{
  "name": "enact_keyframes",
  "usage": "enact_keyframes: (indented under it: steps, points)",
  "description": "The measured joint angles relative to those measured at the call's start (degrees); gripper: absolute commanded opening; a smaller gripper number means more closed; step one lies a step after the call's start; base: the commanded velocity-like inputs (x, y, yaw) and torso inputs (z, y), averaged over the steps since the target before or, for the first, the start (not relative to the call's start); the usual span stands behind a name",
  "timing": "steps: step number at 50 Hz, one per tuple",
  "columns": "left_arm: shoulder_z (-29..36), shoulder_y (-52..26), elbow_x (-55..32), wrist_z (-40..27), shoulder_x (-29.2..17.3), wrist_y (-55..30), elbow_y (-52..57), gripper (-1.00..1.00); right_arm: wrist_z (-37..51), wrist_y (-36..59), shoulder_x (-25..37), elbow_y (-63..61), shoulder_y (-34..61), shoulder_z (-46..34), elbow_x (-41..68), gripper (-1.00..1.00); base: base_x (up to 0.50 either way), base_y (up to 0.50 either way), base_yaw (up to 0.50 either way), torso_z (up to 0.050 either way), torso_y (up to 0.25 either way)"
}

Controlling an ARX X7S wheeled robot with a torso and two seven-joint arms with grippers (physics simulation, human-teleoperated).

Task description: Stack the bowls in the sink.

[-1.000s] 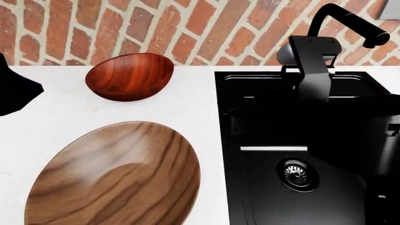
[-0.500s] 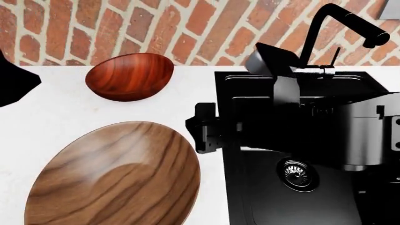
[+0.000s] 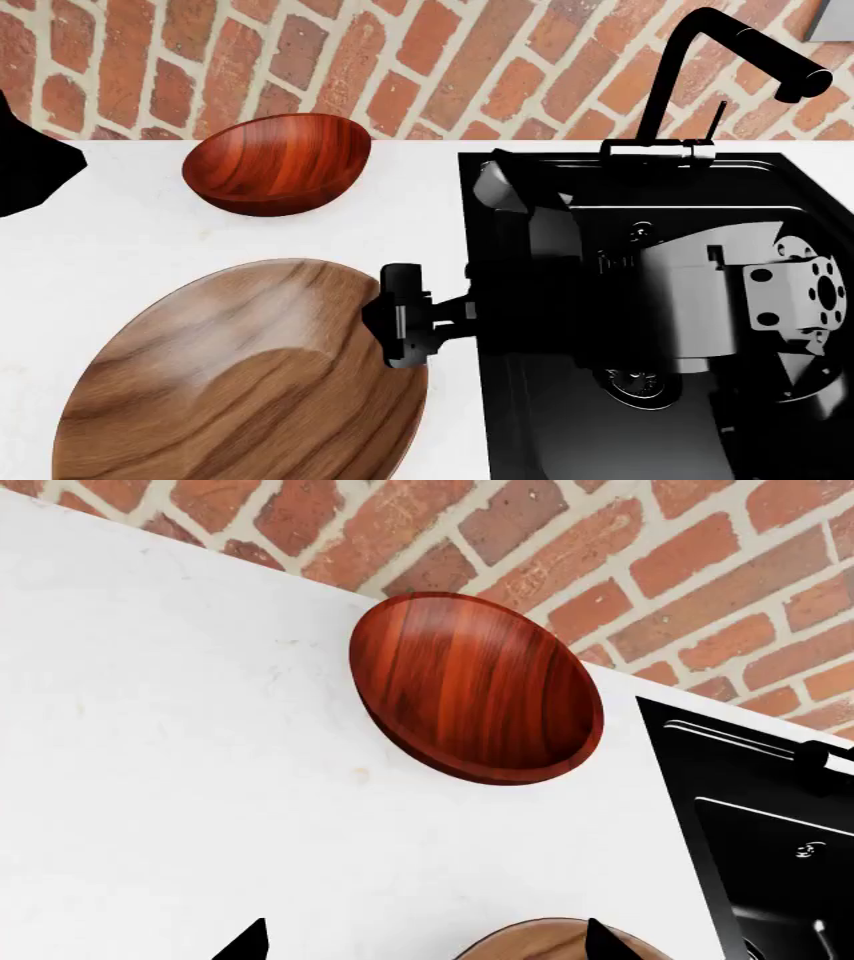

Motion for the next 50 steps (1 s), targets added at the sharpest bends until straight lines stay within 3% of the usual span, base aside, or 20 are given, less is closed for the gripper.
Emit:
enact_keyframes:
  steps: [24,25,50]
  points:
    - [0.8,0.7,2.0,2.4,-0.5,0.3,0.2,1.00,-4.6,1.9,-2.8,3.7,-3.1,-3.1,-5.3,1.00,0.00,0.00,0.00,0.000,0.000]
    - [0.8,0.7,2.0,2.5,-0.5,0.3,0.2,1.00,-4.7,1.9,-2.8,3.6,-3.1,-3.3,-5.3,-1.00,0.00,0.00,0.00,0.000,0.000]
    - [1.6,0.1,2.9,3.7,-0.4,0.6,0.2,1.00,-4.3,0.2,-1.8,1.1,-1.9,-4.0,-3.6,-1.00,0.00,0.00,0.00,0.000,0.000]
